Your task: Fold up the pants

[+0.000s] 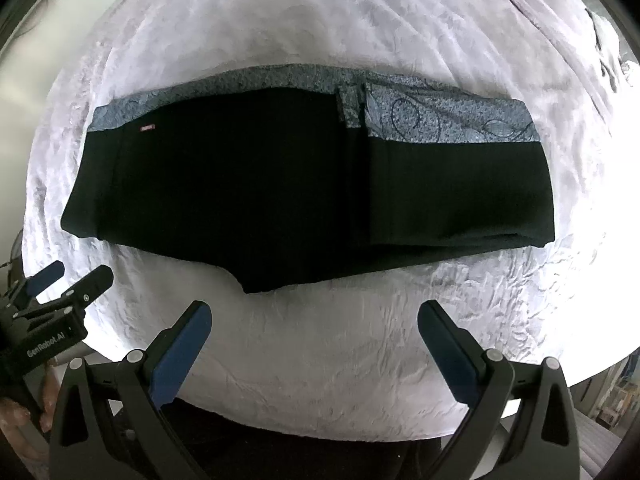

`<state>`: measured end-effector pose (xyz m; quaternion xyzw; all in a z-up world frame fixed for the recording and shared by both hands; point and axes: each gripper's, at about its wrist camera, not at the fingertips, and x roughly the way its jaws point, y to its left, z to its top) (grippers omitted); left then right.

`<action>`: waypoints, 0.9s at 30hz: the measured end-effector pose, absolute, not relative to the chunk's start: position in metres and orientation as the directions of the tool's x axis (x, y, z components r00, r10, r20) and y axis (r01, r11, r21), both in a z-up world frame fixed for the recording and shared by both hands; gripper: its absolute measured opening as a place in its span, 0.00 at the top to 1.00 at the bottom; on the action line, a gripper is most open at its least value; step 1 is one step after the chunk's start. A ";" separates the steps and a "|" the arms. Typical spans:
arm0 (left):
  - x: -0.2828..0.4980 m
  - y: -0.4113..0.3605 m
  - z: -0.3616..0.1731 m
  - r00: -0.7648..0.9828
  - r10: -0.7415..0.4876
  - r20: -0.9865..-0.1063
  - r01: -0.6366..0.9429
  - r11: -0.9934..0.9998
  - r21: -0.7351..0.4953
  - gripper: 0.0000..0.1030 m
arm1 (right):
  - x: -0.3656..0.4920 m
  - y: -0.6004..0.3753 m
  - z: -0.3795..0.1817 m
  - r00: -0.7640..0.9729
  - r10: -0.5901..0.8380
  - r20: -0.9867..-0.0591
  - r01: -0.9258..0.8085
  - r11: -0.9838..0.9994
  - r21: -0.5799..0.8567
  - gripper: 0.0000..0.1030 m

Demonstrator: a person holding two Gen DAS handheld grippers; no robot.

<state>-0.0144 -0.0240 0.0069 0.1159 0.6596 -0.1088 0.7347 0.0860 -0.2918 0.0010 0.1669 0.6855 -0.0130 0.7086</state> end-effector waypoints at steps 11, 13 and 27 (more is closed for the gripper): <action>-0.011 -0.020 -0.003 0.083 -0.003 -0.997 0.293 0.956 0.022 0.00 | 0.083 -0.289 -0.009 0.034 0.216 -0.976 0.248 0.944 0.217 0.00; -0.009 -0.019 -0.005 0.081 0.000 -0.997 0.289 0.957 0.023 0.00 | 0.083 -0.288 -0.011 0.030 0.217 -0.976 0.249 0.944 0.218 0.00; 0.003 -0.013 -0.016 0.069 -0.040 -0.997 0.237 0.971 -0.023 0.00 | 0.085 -0.282 -0.023 0.010 0.223 -0.975 0.255 0.942 0.218 0.00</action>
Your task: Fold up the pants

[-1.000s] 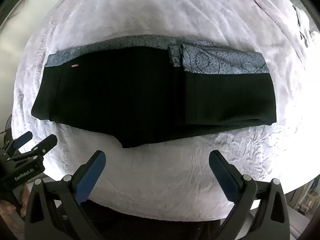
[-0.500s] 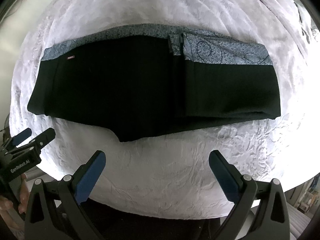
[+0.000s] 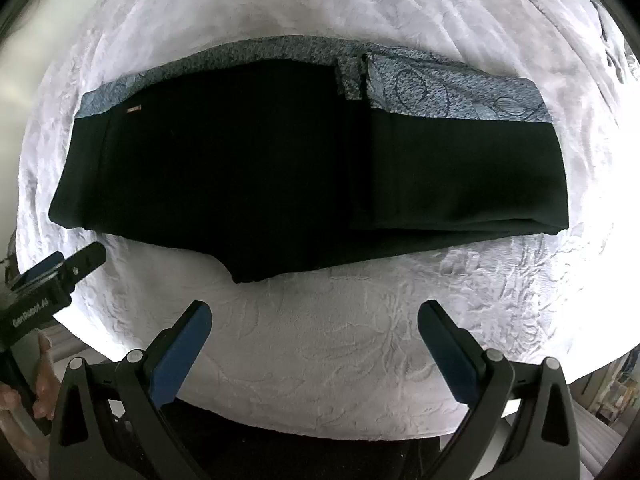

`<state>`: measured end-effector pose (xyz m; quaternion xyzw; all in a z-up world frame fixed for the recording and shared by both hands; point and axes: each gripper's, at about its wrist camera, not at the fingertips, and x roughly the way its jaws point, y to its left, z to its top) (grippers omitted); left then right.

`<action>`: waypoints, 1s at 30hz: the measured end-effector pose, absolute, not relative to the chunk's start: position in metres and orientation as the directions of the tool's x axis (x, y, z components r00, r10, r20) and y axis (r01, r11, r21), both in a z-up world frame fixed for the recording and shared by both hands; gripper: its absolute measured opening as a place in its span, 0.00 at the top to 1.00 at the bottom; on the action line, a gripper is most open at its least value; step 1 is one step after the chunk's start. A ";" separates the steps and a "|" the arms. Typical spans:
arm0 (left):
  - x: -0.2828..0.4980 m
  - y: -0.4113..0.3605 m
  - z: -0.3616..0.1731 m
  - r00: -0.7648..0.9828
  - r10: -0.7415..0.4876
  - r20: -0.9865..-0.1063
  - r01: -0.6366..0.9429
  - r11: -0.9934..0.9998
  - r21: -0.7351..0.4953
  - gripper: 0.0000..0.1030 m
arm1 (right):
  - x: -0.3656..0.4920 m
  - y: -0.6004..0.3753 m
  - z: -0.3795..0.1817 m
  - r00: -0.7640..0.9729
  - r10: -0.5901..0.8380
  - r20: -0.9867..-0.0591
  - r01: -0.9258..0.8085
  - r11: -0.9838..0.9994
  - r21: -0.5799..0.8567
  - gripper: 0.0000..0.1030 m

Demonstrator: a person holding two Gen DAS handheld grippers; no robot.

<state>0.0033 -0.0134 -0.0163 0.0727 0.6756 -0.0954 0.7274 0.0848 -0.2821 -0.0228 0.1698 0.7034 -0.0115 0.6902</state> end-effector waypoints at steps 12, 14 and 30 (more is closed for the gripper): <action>0.022 -0.004 -0.029 0.065 -0.108 -0.992 0.160 0.982 -0.097 0.00 | 0.094 -0.266 -0.029 -0.003 0.232 -0.973 0.215 0.950 0.226 0.00; 0.027 0.003 -0.030 0.072 -0.152 -0.986 0.144 0.980 -0.140 0.00 | 0.096 -0.265 -0.030 -0.004 0.238 -0.971 0.214 0.949 0.232 0.00; 0.051 0.069 -0.068 0.106 -0.563 -0.819 -0.098 0.814 -0.572 0.00 | 0.102 -0.258 -0.049 -0.049 0.263 -0.964 0.190 0.950 0.249 0.00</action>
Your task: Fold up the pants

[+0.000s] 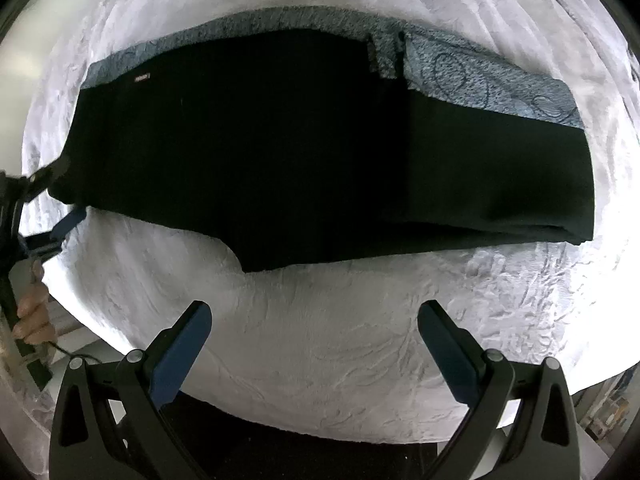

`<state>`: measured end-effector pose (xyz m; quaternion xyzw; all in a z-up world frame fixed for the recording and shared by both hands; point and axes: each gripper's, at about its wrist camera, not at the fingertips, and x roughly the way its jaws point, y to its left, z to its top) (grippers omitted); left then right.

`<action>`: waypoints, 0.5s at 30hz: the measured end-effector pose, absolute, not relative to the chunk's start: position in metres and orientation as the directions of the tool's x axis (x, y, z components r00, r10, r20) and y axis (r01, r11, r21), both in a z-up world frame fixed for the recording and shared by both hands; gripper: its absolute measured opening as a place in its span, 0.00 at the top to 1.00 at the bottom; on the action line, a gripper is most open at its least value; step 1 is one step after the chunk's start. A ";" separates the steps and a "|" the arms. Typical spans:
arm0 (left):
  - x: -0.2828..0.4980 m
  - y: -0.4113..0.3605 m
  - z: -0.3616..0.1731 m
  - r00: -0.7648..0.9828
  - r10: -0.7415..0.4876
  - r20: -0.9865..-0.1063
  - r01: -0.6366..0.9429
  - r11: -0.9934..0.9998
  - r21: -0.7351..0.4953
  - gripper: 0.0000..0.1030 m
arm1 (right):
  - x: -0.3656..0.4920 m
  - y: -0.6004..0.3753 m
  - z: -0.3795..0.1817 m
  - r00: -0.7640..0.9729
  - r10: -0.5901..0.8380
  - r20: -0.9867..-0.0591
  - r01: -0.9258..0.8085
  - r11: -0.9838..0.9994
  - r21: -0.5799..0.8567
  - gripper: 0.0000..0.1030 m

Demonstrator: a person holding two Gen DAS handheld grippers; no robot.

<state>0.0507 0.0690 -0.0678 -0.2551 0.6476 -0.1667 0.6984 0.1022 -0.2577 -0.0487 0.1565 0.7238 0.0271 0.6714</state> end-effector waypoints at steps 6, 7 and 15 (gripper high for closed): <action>0.062 0.066 -0.074 0.114 -0.527 -0.842 -0.130 0.833 -0.538 0.00 | 0.108 -0.254 -0.050 -0.051 0.260 -0.964 0.178 0.952 0.247 0.00; 0.062 0.064 -0.071 0.119 -0.520 -0.846 -0.131 0.836 -0.532 0.00 | 0.108 -0.253 -0.051 -0.050 0.260 -0.964 0.178 0.952 0.248 0.00; 0.061 0.038 -0.034 0.202 -0.457 -0.866 -0.007 0.884 -0.468 0.04 | 0.135 -0.259 -0.037 0.021 0.295 -0.955 0.163 0.942 0.294 0.00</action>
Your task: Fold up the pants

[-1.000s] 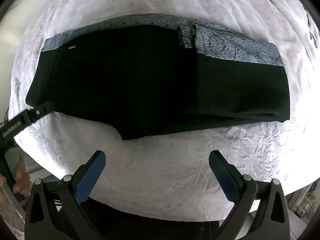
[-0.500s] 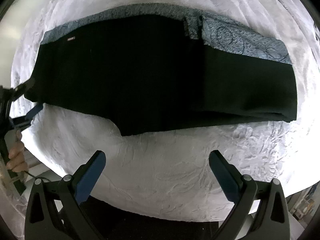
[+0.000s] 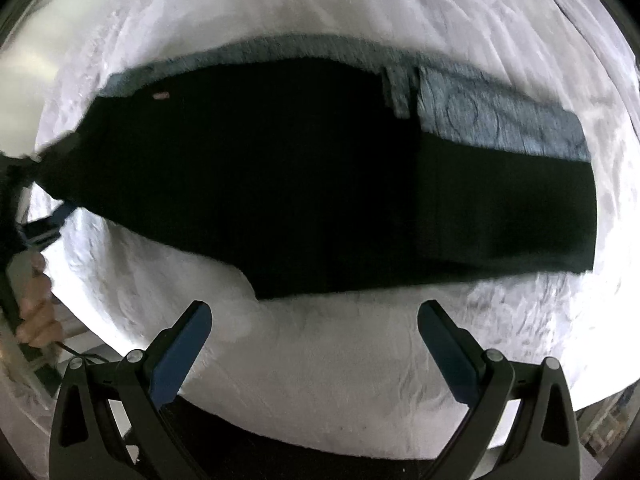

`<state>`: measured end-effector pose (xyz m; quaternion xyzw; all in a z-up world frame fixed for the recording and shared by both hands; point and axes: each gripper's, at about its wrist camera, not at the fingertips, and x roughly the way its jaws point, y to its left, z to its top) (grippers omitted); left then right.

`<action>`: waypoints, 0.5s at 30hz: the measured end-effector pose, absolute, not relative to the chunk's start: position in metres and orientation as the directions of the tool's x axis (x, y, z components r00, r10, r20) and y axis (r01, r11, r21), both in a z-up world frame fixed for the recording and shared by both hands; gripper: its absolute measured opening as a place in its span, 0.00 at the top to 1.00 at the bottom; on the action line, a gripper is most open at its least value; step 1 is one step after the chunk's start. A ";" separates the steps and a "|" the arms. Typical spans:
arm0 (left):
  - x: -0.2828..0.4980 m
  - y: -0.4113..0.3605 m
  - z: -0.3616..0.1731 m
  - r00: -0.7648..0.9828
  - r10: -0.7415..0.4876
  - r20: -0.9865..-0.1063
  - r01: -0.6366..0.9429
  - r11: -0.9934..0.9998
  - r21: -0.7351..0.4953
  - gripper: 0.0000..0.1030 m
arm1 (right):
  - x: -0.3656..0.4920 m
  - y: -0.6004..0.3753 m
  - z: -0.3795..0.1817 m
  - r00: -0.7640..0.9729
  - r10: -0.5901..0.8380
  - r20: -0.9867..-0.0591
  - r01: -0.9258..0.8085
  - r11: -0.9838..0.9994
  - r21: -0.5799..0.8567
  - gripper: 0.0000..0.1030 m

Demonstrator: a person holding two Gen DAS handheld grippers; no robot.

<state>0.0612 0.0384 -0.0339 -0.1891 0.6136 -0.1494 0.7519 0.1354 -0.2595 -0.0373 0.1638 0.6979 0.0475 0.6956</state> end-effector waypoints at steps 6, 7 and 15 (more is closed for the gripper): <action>0.066 0.034 -0.052 0.167 -0.219 -0.961 -0.002 0.975 -0.223 0.61 | 0.185 -0.258 -0.010 0.107 0.331 -0.937 0.085 0.936 0.341 0.00; 0.064 0.030 -0.049 0.187 -0.199 -0.962 0.026 0.980 -0.197 0.61 | 0.193 -0.254 -0.004 0.118 0.338 -0.934 0.065 0.936 0.347 0.00; 0.022 -0.043 -0.039 0.445 0.135 -0.885 0.366 0.875 0.317 0.62 | 0.290 -0.198 0.046 0.075 0.504 -0.860 -0.162 0.858 0.488 0.00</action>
